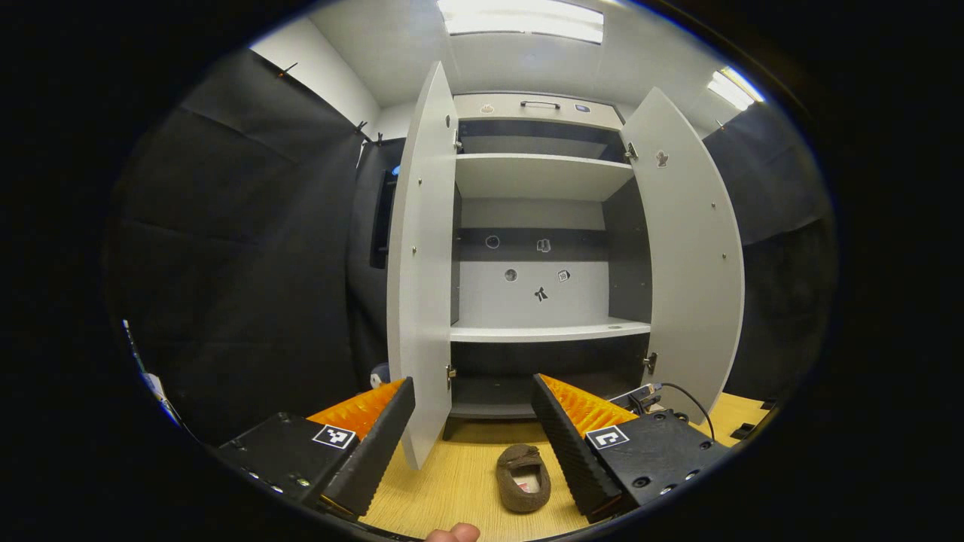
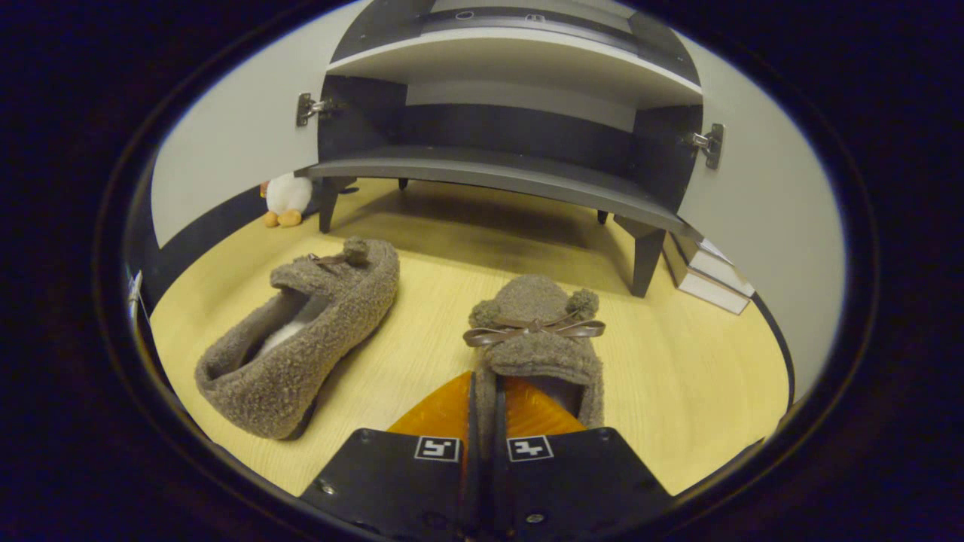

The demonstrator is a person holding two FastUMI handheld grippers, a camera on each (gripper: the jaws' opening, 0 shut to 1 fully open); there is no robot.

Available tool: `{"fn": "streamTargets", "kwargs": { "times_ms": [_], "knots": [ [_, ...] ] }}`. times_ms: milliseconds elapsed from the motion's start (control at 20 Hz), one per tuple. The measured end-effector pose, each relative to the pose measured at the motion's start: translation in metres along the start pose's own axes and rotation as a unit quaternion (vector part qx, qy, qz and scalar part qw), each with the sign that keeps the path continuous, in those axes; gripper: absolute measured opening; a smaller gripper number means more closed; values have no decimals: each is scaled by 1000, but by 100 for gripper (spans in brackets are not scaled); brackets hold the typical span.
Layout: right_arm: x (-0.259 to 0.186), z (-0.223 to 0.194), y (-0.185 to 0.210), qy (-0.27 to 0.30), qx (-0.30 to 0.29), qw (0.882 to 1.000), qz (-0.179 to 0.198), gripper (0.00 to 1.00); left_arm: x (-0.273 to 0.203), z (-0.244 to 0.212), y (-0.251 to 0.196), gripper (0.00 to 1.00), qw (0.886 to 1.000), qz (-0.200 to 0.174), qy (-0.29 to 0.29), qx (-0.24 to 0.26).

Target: Grab one shoe with the right hand and put it into the shoe cabinet, grab the other shoe with the left hand and put it into the shoe cabinet; then close the right door with the right hand and the left door with the left hand.

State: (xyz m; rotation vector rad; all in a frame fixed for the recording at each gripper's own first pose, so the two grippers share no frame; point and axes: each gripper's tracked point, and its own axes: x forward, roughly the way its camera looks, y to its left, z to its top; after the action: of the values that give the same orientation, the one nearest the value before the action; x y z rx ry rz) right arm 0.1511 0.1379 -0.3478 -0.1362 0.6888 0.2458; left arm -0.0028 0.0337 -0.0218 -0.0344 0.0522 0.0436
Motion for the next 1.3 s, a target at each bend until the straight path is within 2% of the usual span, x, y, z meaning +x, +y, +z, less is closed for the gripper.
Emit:
{"fn": "streamTargets", "kwargs": {
  "times_ms": [100, 300, 650, 850, 1000, 1100, 1300],
  "knots": [
    [-9, 8, -6, -22, -12, 1000, 0, 6, 0, 0, -2, 95, 1000, -2, -1, -1],
    [-42, 39, -5, -71, -32, 997, 5, 6, 1, -1, -8, 95, 1000, -9, 1, -1],
    [-142, 160, 5, -202, -34, 979, 16, 6, 1, -2, -19, 95, 1000, -21, 0, -2],
    [-177, 253, 0, -258, -54, 965, 3, 6, -3, -1, -22, 95, 1000, -21, -3, 1],
    [-170, 322, -16, -262, -73, 962, -17, 6, -4, -2, -23, 95, 1000, -23, -5, -3],
    [-146, 362, -31, -246, -66, 966, -28, 6, -6, -2, -23, 95, 1000, -21, -4, -8],
    [-85, 415, -60, -201, -79, 974, -71, 6, -8, -1, -24, 95, 1000, -23, -3, -20]
  ]
}}
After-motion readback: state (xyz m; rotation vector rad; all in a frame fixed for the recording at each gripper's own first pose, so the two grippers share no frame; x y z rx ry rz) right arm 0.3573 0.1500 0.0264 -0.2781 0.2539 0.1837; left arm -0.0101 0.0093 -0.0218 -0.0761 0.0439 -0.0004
